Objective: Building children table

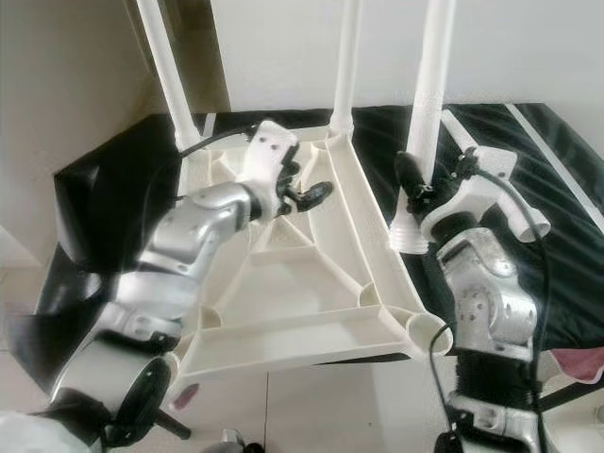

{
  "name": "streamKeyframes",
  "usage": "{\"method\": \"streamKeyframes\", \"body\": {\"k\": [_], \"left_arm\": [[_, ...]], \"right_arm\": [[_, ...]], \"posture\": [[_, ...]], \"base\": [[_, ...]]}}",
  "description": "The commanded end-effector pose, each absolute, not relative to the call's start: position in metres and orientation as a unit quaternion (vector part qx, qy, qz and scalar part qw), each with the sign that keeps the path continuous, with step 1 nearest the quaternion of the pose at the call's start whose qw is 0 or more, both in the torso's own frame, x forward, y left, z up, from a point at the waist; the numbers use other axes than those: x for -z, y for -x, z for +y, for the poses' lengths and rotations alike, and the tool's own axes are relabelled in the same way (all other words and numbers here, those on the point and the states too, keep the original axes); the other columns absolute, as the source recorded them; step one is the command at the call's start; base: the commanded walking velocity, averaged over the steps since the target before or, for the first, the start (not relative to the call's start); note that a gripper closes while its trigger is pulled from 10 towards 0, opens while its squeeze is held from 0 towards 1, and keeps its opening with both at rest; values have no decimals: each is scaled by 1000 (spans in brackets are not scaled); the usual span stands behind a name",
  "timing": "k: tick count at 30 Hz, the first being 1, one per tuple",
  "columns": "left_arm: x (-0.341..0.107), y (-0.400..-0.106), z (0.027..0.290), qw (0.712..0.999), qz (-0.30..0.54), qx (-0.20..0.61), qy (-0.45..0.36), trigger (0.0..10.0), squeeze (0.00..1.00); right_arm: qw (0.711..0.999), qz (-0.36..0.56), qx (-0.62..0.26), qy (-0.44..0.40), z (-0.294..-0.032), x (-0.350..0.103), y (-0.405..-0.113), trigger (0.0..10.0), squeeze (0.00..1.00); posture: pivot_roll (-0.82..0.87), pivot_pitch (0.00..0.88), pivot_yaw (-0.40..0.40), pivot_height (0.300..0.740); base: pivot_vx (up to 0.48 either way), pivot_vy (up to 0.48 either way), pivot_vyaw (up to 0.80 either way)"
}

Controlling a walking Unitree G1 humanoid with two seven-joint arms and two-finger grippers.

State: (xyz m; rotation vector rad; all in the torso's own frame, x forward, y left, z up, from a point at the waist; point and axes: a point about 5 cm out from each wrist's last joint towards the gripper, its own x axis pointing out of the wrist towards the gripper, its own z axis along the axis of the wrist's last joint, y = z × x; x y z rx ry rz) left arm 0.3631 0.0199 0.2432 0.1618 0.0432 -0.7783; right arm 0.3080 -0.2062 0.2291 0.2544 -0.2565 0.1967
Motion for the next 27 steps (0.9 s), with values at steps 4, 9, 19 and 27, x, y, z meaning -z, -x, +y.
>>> {"method": "streamKeyframes", "body": {"k": [4, 9, 19, 27], "left_arm": [[-259, -379, 15, 946, -4, 314, -85, 10000, 0], [-264, -382, 14, 947, -9, 311, -81, 10000, 0], [-281, -386, -4, 941, -23, 331, -68, 10000, 0], [-289, -386, -10, 934, -31, 352, -51, 10000, 0]], "right_arm": [[974, -136, -138, -118, -181, -223, -298, 10000, 0], [973, -135, -150, -110, -175, -221, -297, 10000, 0], [959, -124, -223, -126, -147, -210, -287, 10000, 0], [957, -115, -233, -127, -141, -206, -284, 10000, 0]], "posture": [[40, 0, 14, 740], [37, 0, 13, 740], [36, 0, 15, 740], [29, 0, 20, 740]], "base": [[0, 0, 0], [0, 0, 0], [0, 0, 0], [0, 0, 0]]}}
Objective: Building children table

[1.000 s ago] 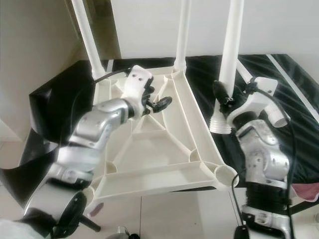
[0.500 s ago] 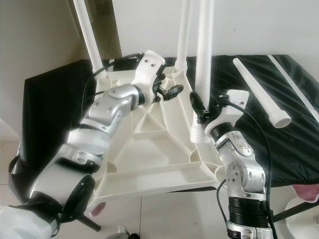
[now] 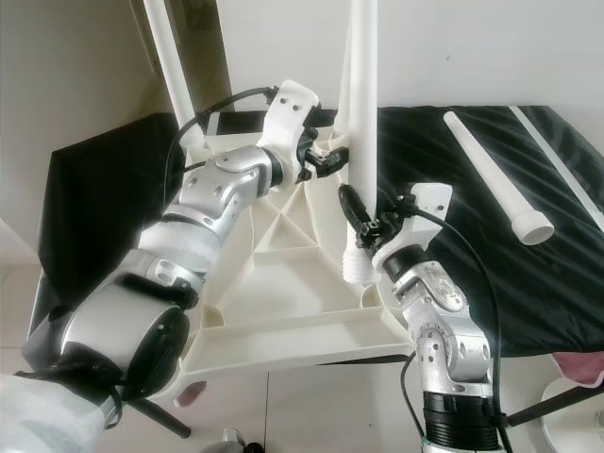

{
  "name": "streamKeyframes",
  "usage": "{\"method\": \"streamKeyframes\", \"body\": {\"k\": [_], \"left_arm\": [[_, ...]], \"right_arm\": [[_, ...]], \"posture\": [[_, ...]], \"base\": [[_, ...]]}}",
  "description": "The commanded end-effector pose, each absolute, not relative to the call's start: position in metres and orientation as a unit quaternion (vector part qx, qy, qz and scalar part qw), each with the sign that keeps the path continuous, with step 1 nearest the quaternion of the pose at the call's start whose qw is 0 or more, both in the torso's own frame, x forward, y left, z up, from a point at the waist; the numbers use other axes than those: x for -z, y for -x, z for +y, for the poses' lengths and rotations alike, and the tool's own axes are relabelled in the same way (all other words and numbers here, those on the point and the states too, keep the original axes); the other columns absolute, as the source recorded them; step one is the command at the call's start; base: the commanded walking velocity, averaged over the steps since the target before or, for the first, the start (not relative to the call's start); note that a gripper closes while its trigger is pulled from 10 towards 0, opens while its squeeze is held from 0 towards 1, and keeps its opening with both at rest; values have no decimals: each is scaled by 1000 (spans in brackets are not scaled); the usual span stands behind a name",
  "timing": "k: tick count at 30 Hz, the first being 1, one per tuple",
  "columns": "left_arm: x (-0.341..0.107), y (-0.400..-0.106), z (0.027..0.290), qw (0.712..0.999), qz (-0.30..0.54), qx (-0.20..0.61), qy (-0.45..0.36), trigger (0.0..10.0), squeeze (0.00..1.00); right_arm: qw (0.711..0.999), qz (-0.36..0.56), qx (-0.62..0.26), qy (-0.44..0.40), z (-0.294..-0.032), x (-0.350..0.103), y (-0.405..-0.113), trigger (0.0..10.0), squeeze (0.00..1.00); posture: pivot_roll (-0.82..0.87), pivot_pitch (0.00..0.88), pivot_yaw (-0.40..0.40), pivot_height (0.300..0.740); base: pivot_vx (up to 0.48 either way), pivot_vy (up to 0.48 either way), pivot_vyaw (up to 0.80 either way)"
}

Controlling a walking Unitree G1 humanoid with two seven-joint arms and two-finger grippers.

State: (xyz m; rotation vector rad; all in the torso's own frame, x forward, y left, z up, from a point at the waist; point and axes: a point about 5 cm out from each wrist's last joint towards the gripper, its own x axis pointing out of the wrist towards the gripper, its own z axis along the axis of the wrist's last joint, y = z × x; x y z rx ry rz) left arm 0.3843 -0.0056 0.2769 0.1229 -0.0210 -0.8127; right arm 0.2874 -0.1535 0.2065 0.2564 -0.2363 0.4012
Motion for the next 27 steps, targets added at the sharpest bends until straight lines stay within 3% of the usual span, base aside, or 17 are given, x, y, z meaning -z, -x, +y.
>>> {"method": "streamKeyframes", "body": {"k": [1, 27], "left_arm": [[-291, -385, -11, 932, -31, 359, -42, 10000, 0], [-326, -353, -41, 873, -69, 482, 27, 10000, 0]], "right_arm": [[958, -112, -232, -125, -141, -205, -284, 10000, 0], [963, -85, -213, -143, -138, -198, -297, 10000, 0]], "posture": [[29, 0, 20, 740], [41, 0, 14, 740]], "base": [[0, 0, 0], [0, 0, 0]]}}
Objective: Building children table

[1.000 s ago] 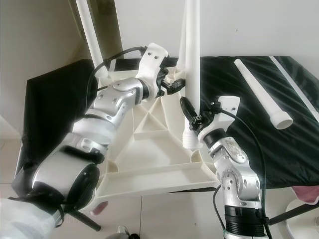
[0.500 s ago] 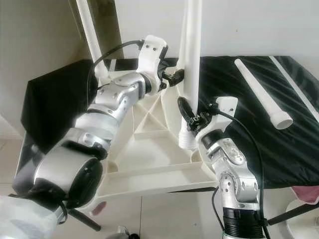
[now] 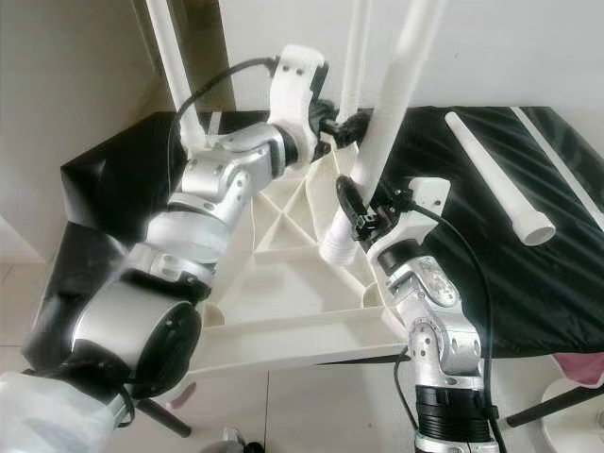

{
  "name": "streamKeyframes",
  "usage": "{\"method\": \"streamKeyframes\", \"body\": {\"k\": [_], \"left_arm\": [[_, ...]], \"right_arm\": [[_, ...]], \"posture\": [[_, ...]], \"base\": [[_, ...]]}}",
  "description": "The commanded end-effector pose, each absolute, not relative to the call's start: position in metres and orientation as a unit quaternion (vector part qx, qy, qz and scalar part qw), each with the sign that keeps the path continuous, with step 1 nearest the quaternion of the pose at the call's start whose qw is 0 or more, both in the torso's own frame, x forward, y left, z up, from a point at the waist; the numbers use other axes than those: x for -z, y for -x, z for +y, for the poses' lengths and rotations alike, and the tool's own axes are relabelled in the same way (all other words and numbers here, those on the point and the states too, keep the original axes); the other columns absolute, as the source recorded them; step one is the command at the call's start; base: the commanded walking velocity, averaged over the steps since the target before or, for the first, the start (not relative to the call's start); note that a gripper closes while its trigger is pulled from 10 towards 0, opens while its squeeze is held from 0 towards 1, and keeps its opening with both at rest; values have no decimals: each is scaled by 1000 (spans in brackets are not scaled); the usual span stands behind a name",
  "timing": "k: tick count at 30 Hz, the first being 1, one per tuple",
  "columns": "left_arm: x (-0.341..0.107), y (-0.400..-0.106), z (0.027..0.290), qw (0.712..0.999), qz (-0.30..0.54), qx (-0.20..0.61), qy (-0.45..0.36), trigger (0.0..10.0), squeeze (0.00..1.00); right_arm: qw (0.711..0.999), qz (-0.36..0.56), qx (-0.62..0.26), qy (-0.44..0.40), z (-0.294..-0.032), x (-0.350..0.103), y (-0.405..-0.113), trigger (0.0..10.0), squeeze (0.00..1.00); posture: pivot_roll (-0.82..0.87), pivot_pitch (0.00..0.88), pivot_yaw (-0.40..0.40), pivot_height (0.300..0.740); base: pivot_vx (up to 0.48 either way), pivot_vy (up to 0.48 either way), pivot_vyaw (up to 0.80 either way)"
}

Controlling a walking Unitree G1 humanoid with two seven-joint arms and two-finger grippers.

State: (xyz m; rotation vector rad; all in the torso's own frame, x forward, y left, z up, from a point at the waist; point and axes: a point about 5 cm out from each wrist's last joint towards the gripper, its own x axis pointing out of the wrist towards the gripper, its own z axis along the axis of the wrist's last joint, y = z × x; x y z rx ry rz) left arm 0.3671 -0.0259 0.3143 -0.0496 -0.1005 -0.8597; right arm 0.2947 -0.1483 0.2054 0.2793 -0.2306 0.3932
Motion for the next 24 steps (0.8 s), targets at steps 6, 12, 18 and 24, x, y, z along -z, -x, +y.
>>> {"method": "streamKeyframes", "body": {"k": [6, 12, 18, 24], "left_arm": [[-329, -350, -43, 870, -73, 486, 32, 10000, 0], [-332, -347, -43, 867, -77, 492, 34, 10000, 0], [-332, -354, -36, 880, -87, 466, 25, 10000, 0], [-317, -365, -13, 897, -86, 434, 18, 10000, 0]], "right_arm": [[963, -86, -213, -144, -138, -198, -298, 10000, 0], [963, -88, -208, -149, -138, -198, -299, 10000, 0], [963, -96, -203, -149, -139, -199, -299, 10000, 0], [965, -128, -158, -163, -151, -207, -299, 10000, 0]], "posture": [[41, 0, 10, 740], [39, 0, 9, 740], [36, 0, 10, 740], [29, 0, 14, 740]], "base": [[0, 0, 0], [0, 0, 0], [0, 0, 0], [0, 0, 0]]}}
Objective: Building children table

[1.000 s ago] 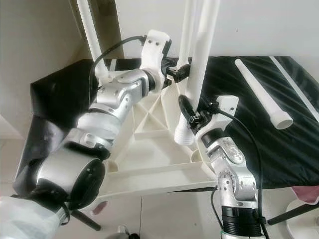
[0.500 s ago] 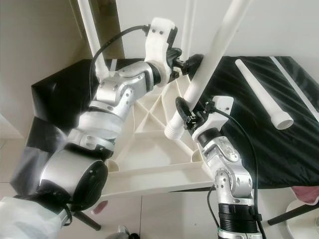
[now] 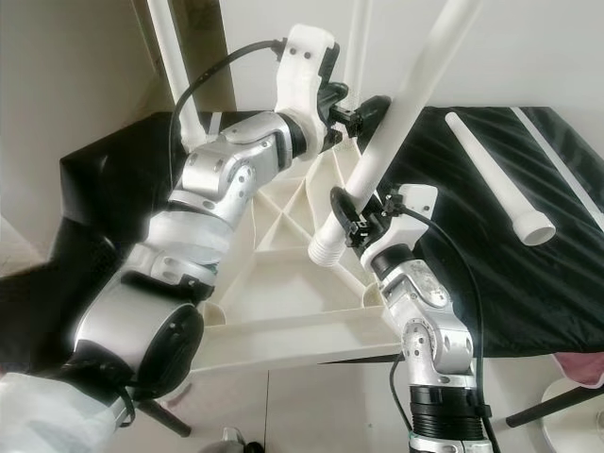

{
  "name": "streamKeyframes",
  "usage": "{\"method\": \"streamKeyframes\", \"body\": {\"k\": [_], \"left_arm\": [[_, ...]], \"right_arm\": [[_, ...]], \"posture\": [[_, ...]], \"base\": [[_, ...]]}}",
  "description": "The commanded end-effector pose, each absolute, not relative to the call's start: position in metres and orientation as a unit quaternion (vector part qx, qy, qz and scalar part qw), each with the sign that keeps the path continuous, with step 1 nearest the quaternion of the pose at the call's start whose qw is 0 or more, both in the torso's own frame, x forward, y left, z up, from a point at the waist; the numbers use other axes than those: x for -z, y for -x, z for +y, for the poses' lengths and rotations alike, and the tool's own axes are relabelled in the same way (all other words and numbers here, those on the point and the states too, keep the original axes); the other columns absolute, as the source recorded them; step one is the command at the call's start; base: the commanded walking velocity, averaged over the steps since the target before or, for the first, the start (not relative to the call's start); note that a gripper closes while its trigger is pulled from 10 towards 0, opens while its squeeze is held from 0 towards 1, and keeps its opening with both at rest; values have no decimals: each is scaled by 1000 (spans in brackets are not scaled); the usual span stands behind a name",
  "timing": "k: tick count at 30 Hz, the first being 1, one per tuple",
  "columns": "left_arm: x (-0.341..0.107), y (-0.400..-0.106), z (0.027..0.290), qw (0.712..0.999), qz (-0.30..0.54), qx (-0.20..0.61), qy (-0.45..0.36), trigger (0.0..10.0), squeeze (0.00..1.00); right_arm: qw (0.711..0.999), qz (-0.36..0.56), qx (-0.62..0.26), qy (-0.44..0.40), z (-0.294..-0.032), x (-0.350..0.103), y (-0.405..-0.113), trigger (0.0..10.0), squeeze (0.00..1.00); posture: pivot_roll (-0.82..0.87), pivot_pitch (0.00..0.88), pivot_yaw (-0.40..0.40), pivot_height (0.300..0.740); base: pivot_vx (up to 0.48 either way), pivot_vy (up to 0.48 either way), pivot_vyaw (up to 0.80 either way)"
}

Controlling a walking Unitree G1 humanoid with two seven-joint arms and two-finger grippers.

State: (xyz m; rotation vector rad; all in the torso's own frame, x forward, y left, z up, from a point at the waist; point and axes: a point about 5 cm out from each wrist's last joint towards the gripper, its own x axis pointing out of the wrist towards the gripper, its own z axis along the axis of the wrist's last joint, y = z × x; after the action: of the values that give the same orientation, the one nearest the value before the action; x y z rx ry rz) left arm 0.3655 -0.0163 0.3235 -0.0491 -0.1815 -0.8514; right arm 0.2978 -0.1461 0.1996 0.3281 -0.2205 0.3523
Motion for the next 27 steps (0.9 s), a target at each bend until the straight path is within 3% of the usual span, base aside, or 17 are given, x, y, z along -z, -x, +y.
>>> {"method": "streamKeyframes", "body": {"k": [1, 8, 19, 27], "left_arm": [[-311, -364, -7, 898, -88, 431, 20, 10000, 0], [-276, -352, 5, 896, -83, 436, 8, 10000, 0], [-257, -343, 15, 896, -88, 435, -1, 10000, 0], [-212, -323, 31, 890, -77, 446, -59, 10000, 0]], "right_arm": [[966, -135, -144, -169, -155, -209, -299, 10000, 0], [963, -147, -109, -197, -165, -212, -298, 10000, 0], [963, -158, -73, -207, -172, -214, -296, 10000, 0], [959, -171, -6, -225, -192, -214, -294, 10000, 0]], "posture": [[29, 0, 14, 740], [34, 0, 7, 740], [37, 0, 4, 740], [42, 0, 6, 740]], "base": [[0, 0, 0], [0, 0, 0], [0, 0, 0], [0, 0, 0]]}}
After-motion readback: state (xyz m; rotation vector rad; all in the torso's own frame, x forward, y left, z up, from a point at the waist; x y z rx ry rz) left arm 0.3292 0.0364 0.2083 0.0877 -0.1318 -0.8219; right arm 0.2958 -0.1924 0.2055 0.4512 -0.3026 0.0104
